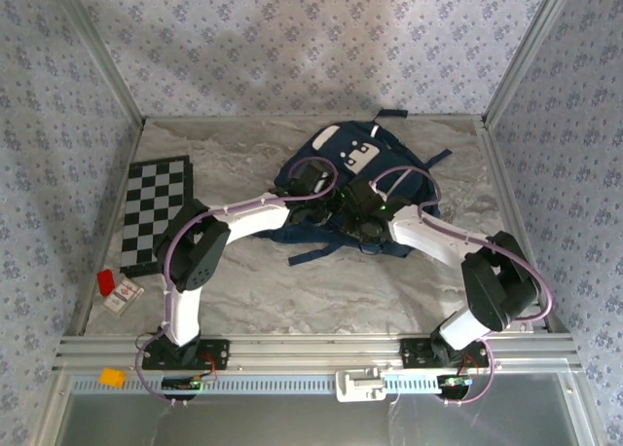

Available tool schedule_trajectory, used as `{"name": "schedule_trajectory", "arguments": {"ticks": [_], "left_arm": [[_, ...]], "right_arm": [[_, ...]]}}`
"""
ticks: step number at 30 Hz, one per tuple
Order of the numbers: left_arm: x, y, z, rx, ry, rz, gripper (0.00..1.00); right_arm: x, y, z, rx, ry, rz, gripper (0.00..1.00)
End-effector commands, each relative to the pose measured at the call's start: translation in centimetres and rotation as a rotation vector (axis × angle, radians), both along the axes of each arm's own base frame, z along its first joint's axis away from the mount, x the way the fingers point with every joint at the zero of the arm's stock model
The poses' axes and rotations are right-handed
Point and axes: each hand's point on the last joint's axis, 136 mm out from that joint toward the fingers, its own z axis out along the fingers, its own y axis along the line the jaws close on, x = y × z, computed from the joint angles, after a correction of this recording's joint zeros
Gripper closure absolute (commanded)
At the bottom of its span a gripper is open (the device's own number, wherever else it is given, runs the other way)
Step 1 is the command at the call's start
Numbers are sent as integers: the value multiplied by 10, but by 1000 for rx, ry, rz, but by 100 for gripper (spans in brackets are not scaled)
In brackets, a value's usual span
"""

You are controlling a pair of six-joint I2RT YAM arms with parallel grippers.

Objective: Pack the student bag

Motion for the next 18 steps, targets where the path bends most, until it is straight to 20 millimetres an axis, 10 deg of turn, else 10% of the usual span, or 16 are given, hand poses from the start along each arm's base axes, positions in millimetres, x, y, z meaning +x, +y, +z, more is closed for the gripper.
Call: {"name": "schedule_trajectory", "arguments": {"ticks": [1,18], "left_arm": [[-9,-12,35,-68,-39,-33,100],[-8,-11,36,-52,-59,-43,100]], "right_arm": [[21,-11,3,-74,-81,-74,63],[21,-29,-12,-173,-29,-4,74]]}}
